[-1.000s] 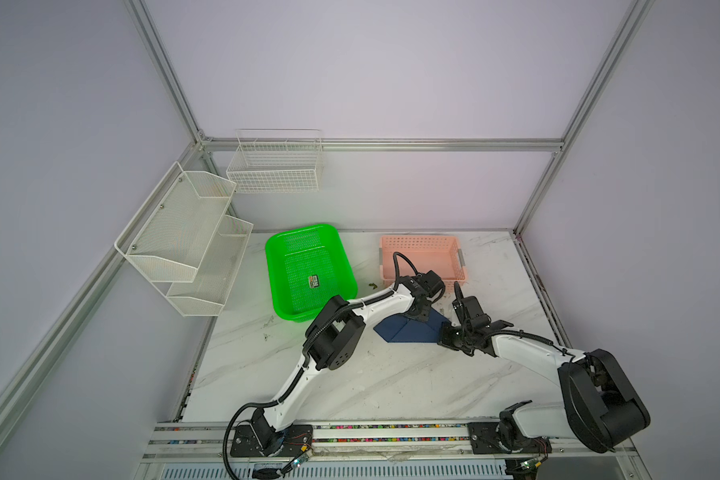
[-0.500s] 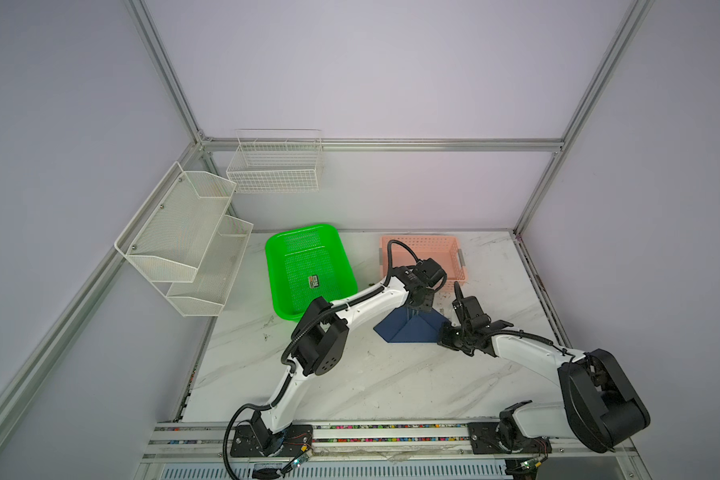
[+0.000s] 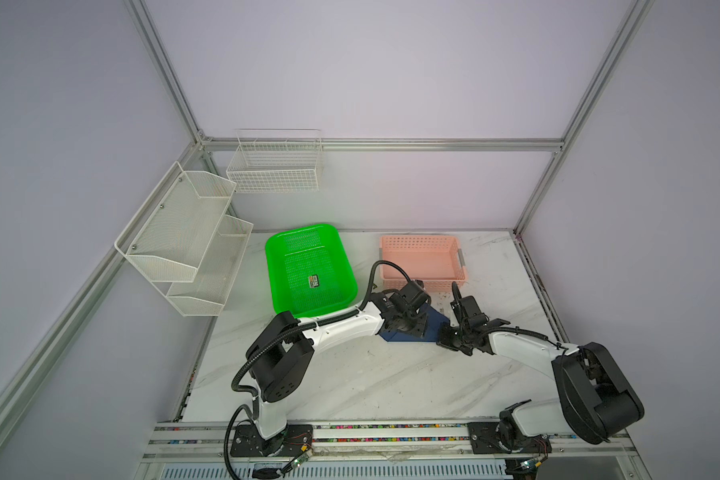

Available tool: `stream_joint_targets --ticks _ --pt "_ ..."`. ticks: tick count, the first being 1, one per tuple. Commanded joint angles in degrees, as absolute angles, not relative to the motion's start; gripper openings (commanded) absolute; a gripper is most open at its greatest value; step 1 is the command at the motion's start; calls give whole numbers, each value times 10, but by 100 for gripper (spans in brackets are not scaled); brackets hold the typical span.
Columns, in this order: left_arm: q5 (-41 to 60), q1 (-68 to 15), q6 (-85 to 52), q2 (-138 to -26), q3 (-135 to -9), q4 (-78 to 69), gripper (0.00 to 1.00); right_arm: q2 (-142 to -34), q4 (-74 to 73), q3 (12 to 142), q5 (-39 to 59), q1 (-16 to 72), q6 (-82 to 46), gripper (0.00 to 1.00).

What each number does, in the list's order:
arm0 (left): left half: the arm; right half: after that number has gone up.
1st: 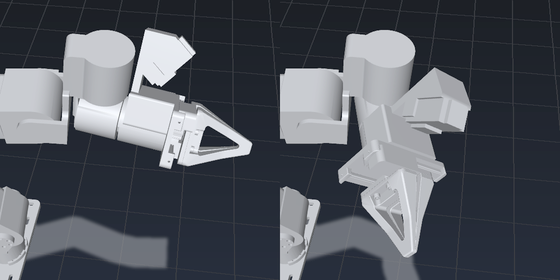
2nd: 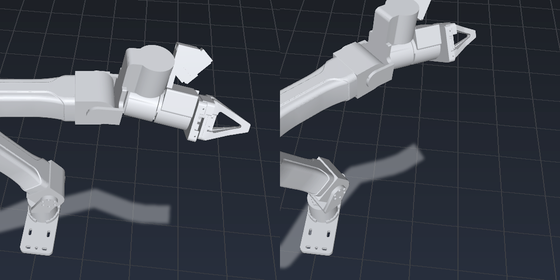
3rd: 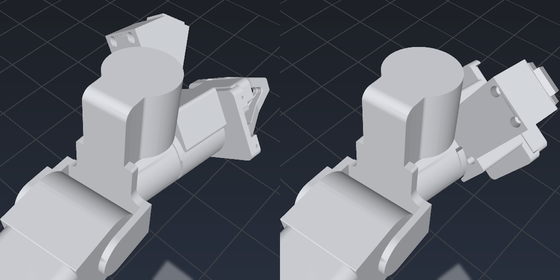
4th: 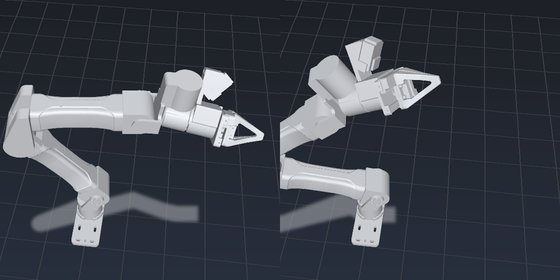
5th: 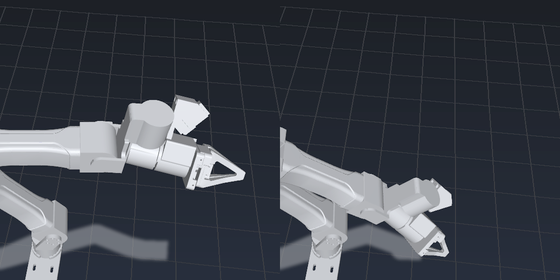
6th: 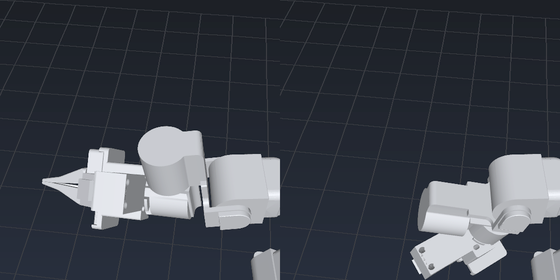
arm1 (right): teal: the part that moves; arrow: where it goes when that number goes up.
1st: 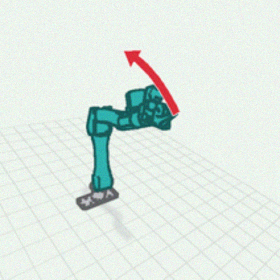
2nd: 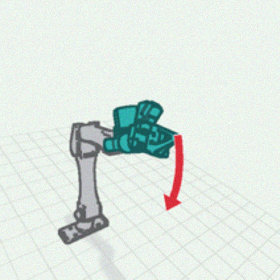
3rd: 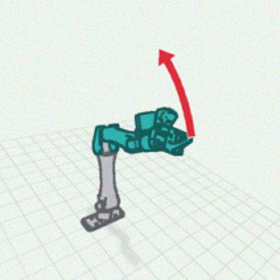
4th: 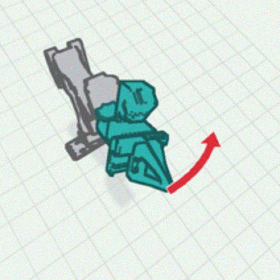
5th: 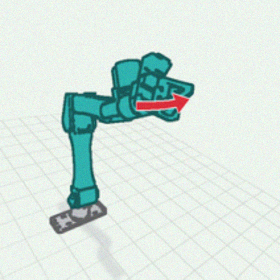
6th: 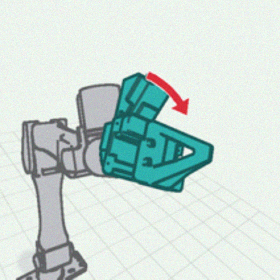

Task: Place the utensils on the paper napkin and roll it up

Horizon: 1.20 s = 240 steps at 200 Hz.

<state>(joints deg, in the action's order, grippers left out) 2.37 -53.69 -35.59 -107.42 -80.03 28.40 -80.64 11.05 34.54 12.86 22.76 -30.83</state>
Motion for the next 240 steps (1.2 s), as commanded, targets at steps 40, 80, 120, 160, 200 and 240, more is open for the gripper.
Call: stream_joint_targets --ticks 40,80,120,160,200,240 --pt "59 -521 -370 -1092 -760 214 43 -809 129 359 118 225 -312 8" --pt "61 -499 -371 -1108 -730 200 39 -807 134 360 115 225 -313 8" --pt "72 -494 -369 -1117 -713 190 37 -810 130 360 119 226 -317 9" --pt "65 -492 -366 -1126 -707 188 36 -811 133 361 116 225 -317 9" --pt "76 -492 -368 -1126 -688 188 34 -810 133 353 116 225 -322 9" --pt "90 -495 -380 -1121 -660 184 33 -798 131 343 116 231 -335 9"
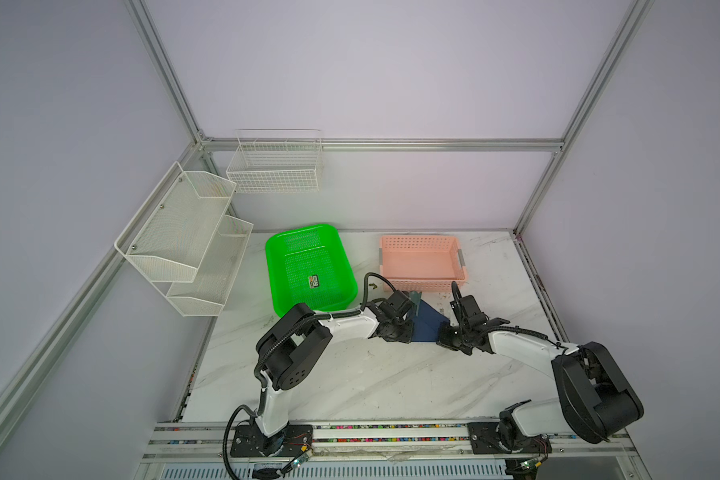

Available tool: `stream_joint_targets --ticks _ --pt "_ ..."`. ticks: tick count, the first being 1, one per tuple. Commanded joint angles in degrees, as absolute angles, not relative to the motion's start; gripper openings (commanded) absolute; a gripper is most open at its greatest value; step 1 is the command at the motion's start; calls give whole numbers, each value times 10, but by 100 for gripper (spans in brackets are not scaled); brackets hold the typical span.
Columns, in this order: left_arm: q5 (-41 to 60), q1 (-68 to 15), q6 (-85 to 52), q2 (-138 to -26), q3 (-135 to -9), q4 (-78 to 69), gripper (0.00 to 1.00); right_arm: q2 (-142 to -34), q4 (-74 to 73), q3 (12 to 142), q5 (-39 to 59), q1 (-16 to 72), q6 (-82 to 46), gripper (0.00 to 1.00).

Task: Place the utensils on the paper napkin and roll it up

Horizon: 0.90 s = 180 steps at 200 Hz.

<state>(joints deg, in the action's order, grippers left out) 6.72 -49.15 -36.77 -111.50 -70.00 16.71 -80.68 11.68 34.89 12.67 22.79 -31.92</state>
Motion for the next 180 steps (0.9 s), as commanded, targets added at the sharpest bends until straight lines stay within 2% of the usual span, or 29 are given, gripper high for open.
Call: stream_joint_targets --ticks 1,55,130,180 --pt "91 -495 -380 -1121 -660 184 33 -797 131 342 116 232 -336 9" --pt "97 -510 -396 -1105 -628 183 32 -790 133 331 109 258 -364 9" --pt "110 -519 -402 -1095 -599 187 32 -721 162 315 98 265 -381 9" --pt "105 -520 -403 -1082 -574 190 31 -668 220 360 19 264 -407 43"
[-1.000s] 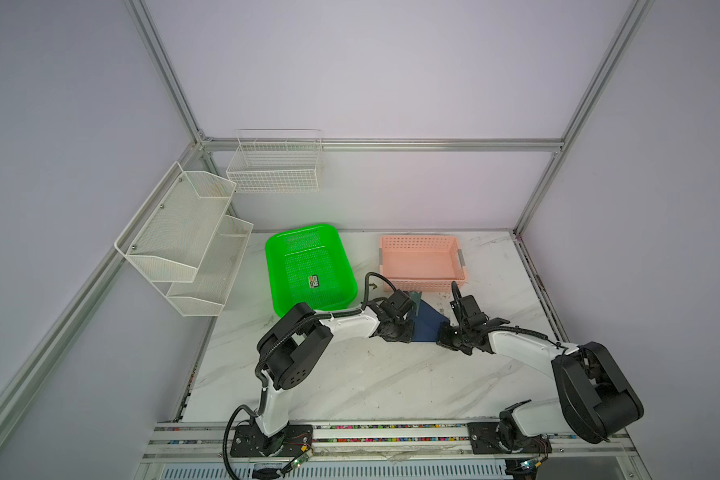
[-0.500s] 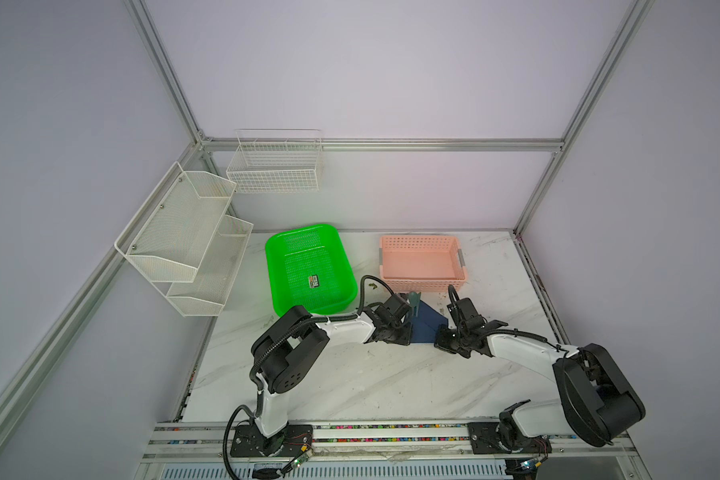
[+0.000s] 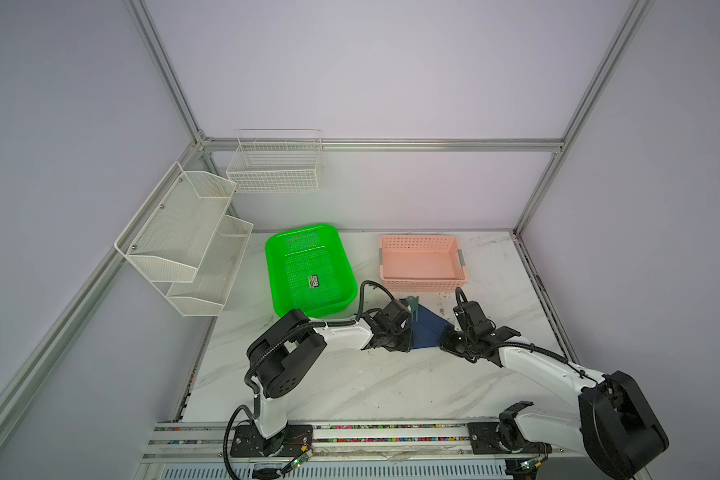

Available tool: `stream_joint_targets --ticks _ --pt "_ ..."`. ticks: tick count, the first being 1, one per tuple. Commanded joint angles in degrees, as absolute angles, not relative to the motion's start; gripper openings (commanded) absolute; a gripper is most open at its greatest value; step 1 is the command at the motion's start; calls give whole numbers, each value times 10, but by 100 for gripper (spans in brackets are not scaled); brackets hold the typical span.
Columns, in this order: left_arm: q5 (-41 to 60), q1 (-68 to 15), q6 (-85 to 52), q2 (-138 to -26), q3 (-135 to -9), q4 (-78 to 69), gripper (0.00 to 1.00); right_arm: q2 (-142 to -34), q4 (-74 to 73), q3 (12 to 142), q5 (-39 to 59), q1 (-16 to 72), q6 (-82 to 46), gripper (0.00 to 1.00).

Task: Place the utensils on the paper napkin and roll it up

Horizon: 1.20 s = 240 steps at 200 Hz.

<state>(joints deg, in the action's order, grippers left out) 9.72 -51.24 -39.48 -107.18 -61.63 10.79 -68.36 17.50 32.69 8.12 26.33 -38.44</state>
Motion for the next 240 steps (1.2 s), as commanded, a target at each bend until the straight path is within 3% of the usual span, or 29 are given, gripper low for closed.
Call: stream_joint_targets --ticks 1,28,99,172,240 --pt "105 -520 -403 -1082 -574 191 31 -668 221 361 18 265 -407 44" --pt "99 -520 -403 -1071 -561 193 30 -691 225 369 -3 246 -405 53" --pt "92 -520 -401 -1062 -547 187 29 -737 214 369 -1 191 -367 64" --pt "89 -521 -398 -1058 -546 186 29 -783 174 365 24 187 -368 65" --pt "90 -521 -398 -1060 -549 186 28 -811 136 355 54 187 -367 60"
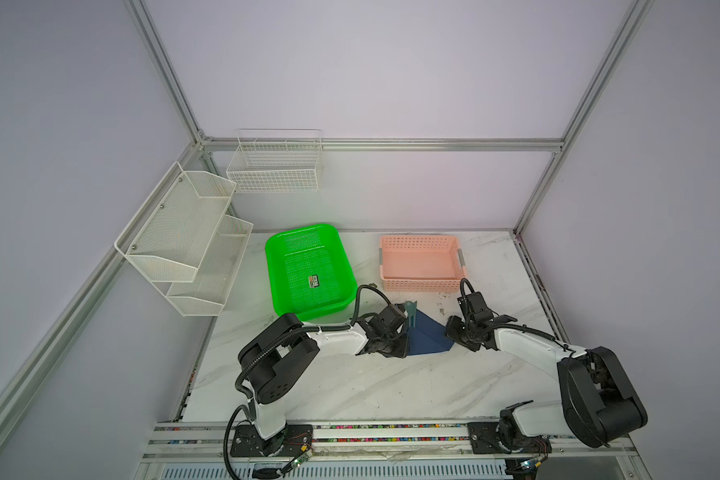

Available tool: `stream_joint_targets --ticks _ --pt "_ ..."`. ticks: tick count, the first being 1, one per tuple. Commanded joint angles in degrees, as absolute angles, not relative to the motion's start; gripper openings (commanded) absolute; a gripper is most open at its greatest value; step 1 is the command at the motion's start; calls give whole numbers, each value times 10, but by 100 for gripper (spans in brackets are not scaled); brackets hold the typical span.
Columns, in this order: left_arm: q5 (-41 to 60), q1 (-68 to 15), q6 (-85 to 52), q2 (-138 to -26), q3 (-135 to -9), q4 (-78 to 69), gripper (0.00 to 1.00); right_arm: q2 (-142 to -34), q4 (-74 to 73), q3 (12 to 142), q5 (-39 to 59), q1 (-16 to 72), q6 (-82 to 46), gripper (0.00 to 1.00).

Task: Place the utensils on the paper napkin and roll it up

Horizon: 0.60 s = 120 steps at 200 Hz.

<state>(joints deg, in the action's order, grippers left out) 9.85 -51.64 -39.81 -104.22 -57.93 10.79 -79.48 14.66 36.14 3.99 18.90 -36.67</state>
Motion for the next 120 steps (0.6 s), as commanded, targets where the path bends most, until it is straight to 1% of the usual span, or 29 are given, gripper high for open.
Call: stream_joint_targets --ticks 1,56,120 --pt "90 -521 -398 -1060 -549 186 28 -811 136 355 54 187 -367 60" --pt "90 -520 -397 -1062 -550 186 28 -810 116 341 78 187 -370 47" --pt "90 -520 -391 -1067 -561 191 27 -793 116 341 92 187 -365 20"
